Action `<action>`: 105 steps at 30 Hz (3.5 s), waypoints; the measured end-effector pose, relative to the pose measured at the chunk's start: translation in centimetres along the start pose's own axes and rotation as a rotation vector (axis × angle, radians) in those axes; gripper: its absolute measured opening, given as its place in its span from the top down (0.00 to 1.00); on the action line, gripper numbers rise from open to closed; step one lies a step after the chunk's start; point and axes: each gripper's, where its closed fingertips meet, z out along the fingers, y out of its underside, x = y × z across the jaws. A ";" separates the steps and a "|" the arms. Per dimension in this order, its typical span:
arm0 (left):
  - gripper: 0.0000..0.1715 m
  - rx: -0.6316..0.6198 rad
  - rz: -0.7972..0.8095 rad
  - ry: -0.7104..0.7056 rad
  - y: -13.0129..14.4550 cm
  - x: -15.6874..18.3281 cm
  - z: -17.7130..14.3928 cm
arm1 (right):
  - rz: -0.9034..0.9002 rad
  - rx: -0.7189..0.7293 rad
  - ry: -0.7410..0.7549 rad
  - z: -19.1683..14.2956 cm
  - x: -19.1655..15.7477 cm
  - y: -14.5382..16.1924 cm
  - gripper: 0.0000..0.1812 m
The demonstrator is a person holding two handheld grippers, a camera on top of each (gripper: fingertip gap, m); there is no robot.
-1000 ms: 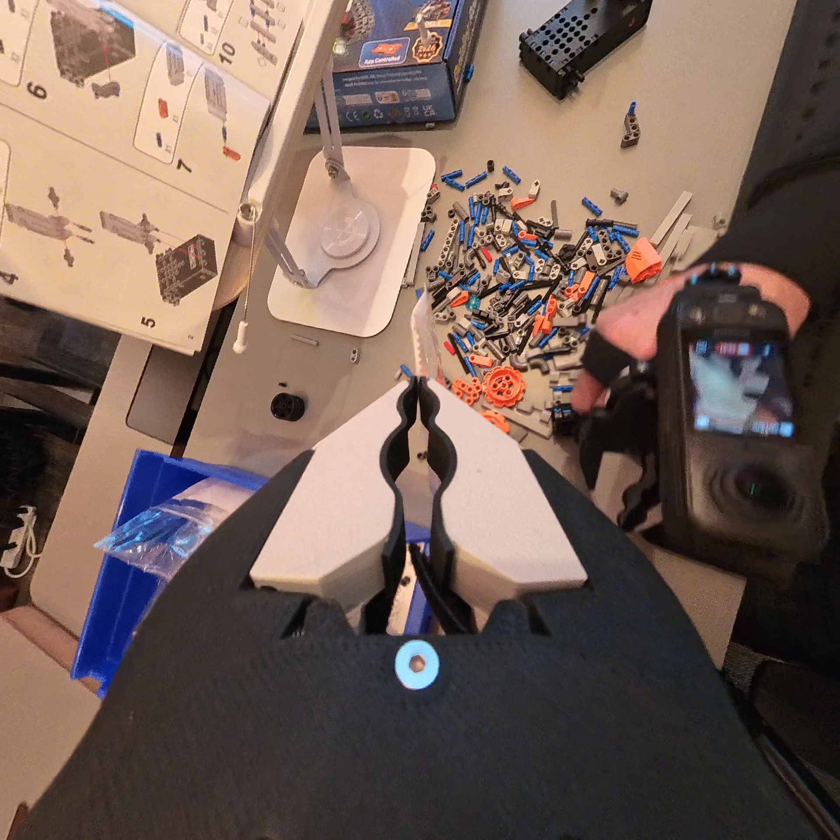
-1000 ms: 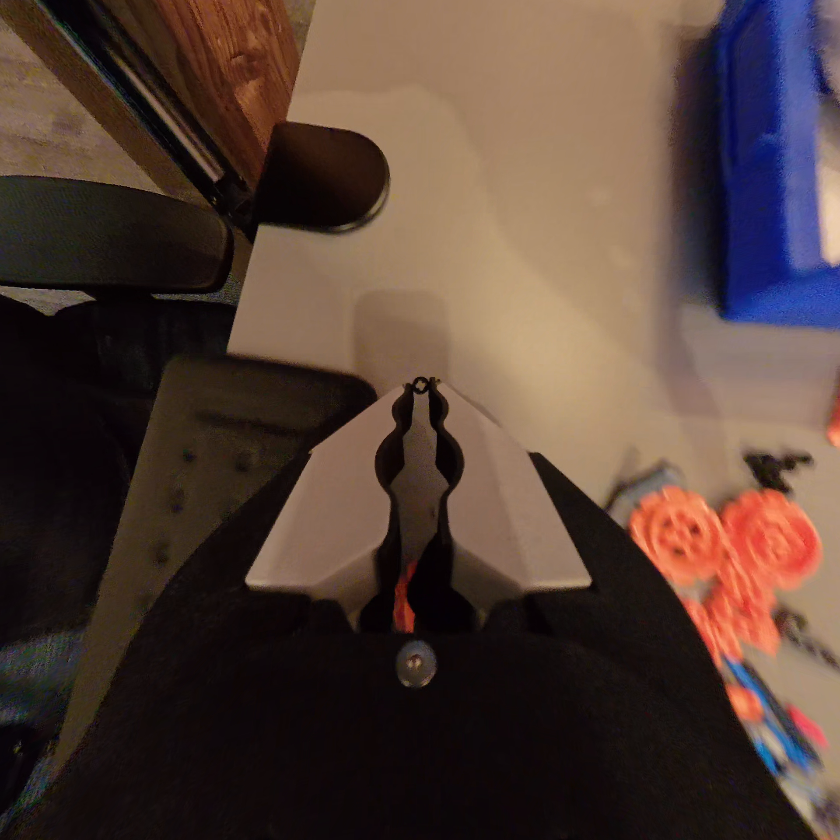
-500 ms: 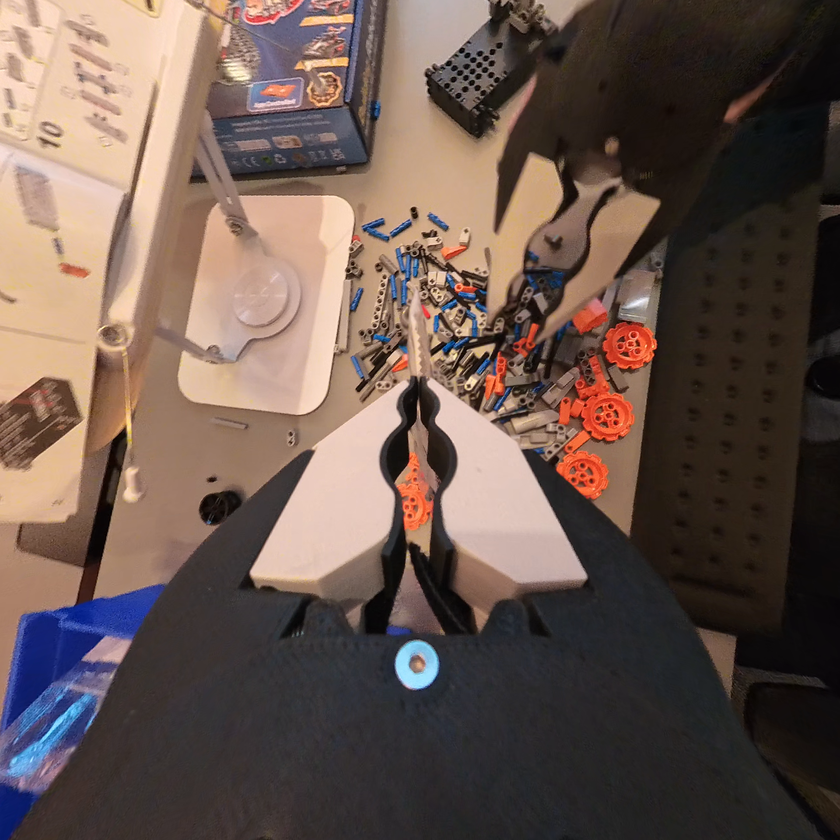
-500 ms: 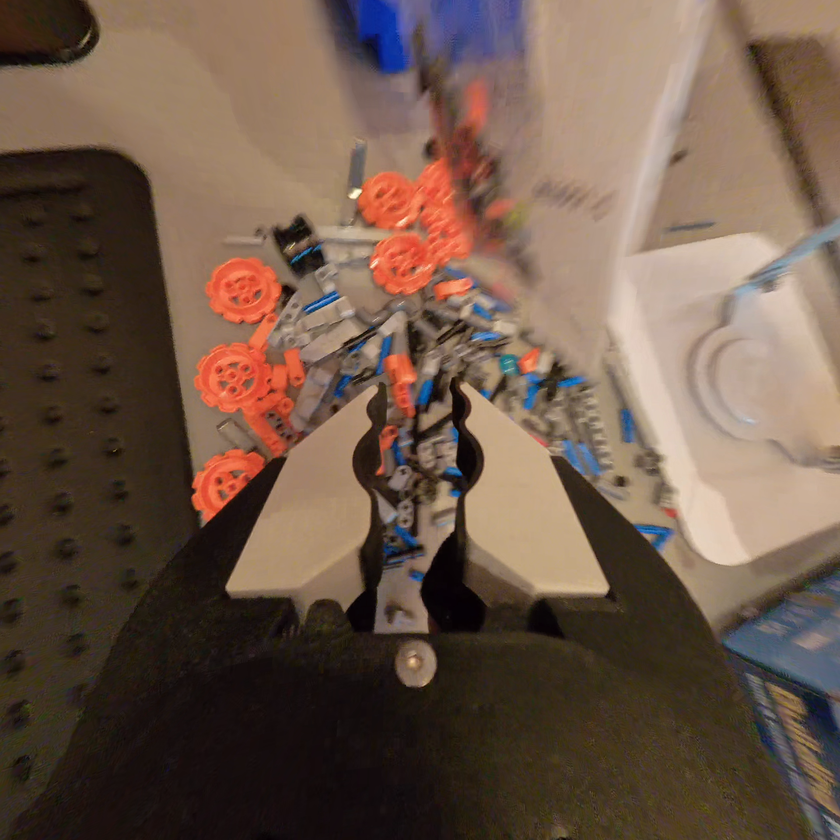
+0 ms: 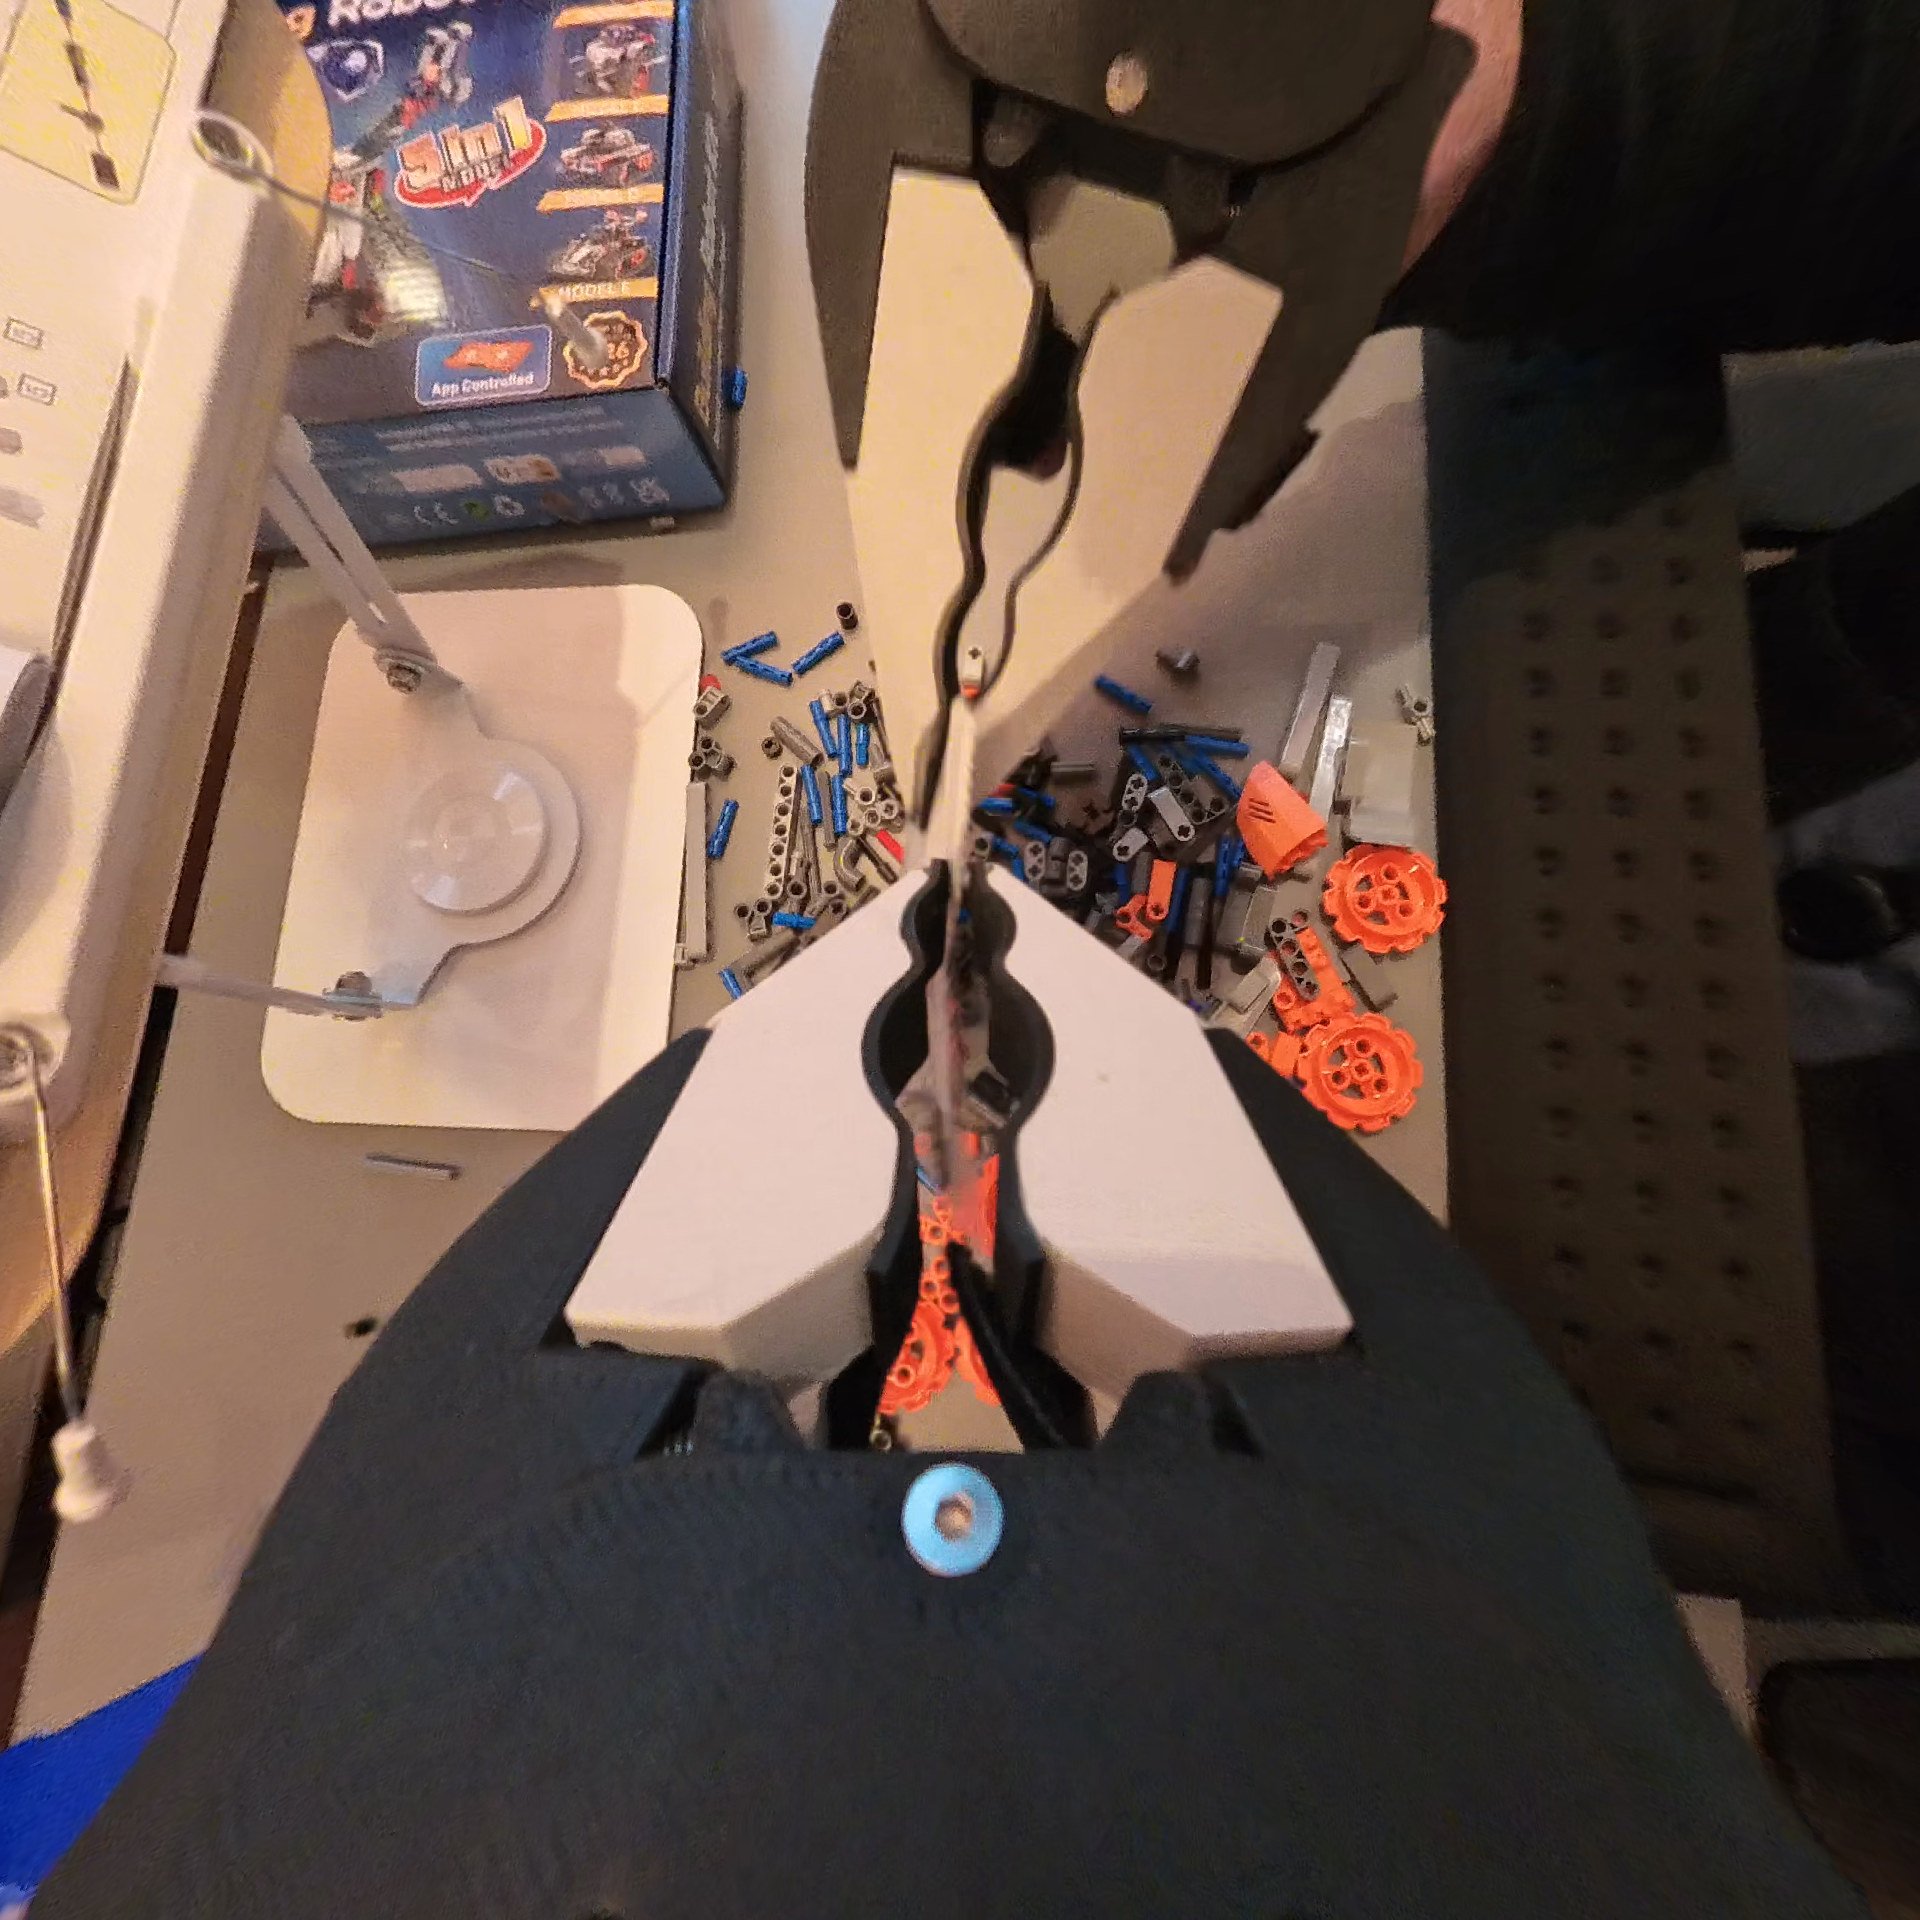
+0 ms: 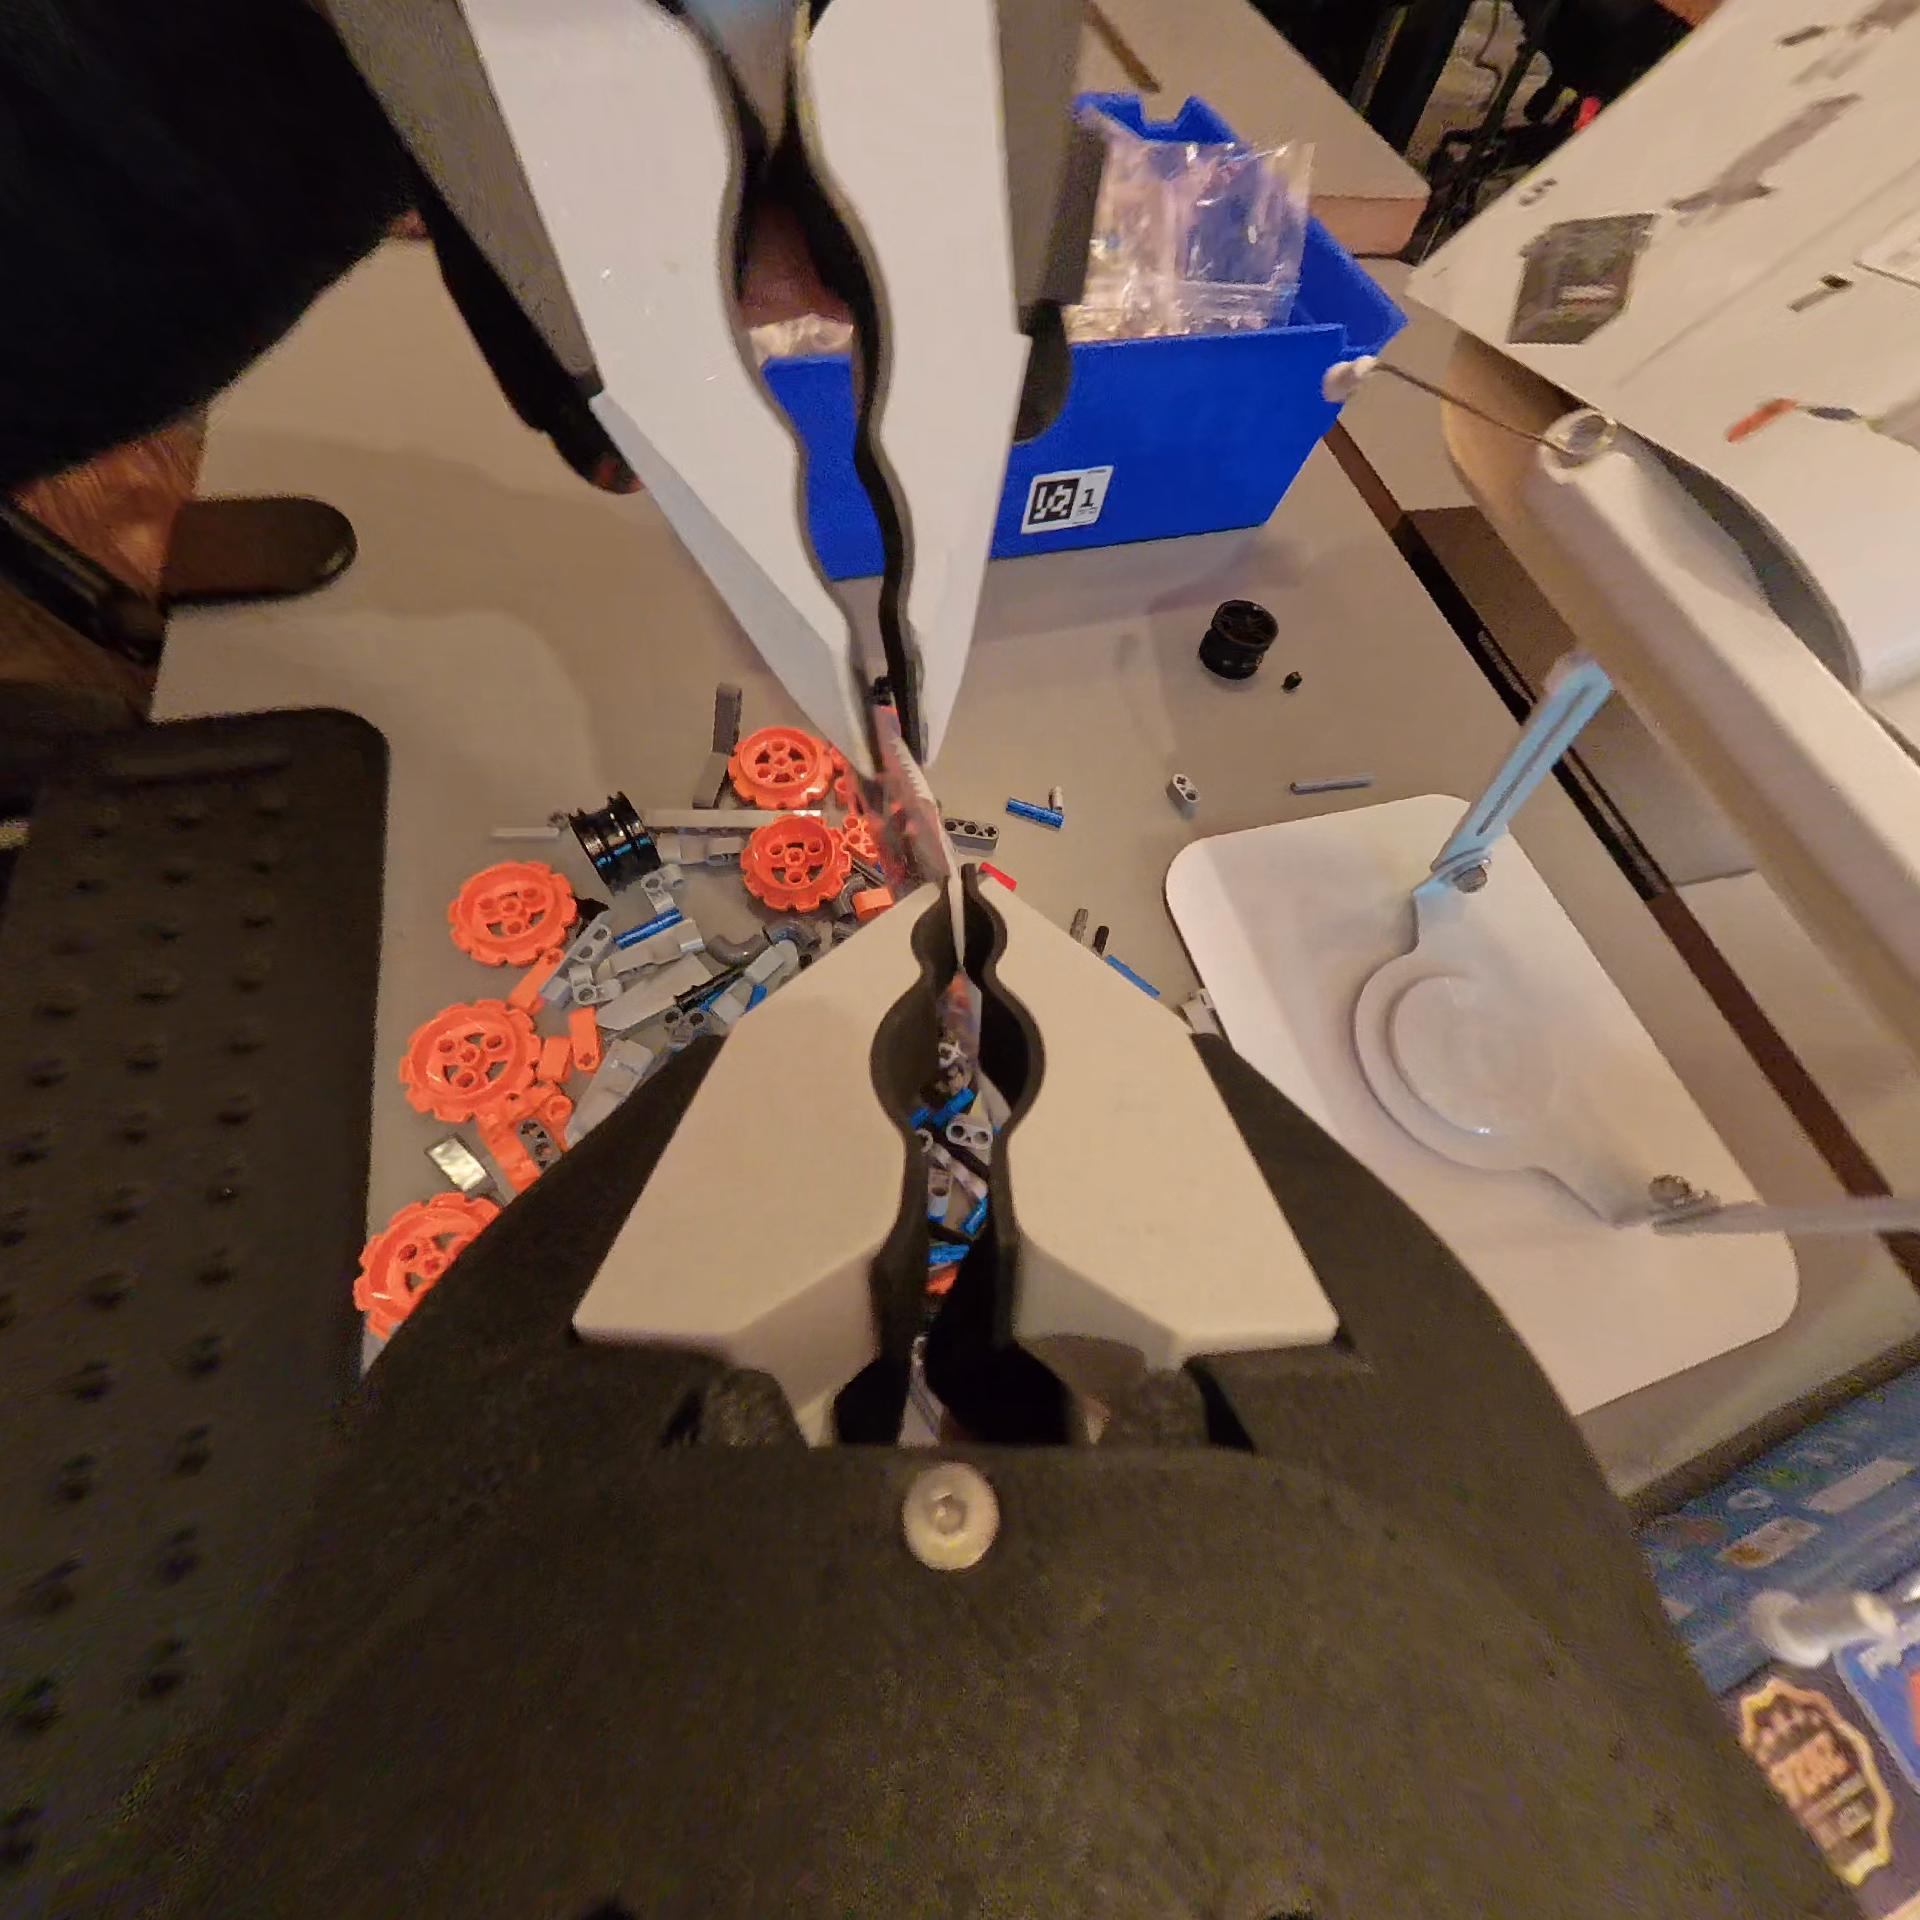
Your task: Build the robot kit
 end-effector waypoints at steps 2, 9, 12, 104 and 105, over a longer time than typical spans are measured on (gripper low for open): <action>0.91 0.003 -0.027 -0.041 1.0 -0.7 -0.2 | 0.052 0.025 -0.008 -0.9 0.6 0.1 1.00; 0.98 0.118 -0.096 -0.035 3.1 -1.0 0.4 | 0.194 0.101 -0.070 -3.5 1.6 0.4 1.00; 1.00 0.145 -0.103 -0.006 2.7 -0.8 0.9 | 0.248 0.099 -0.091 -4.0 1.9 1.0 1.00; 1.00 0.251 0.021 -0.078 4.5 0.4 9.2 | -1.154 -0.484 0.518 -6.2 2.8 6.0 0.98; 1.00 0.242 0.025 -0.080 4.7 0.4 9.4 | -1.161 -0.491 0.513 -6.1 2.8 6.1 0.98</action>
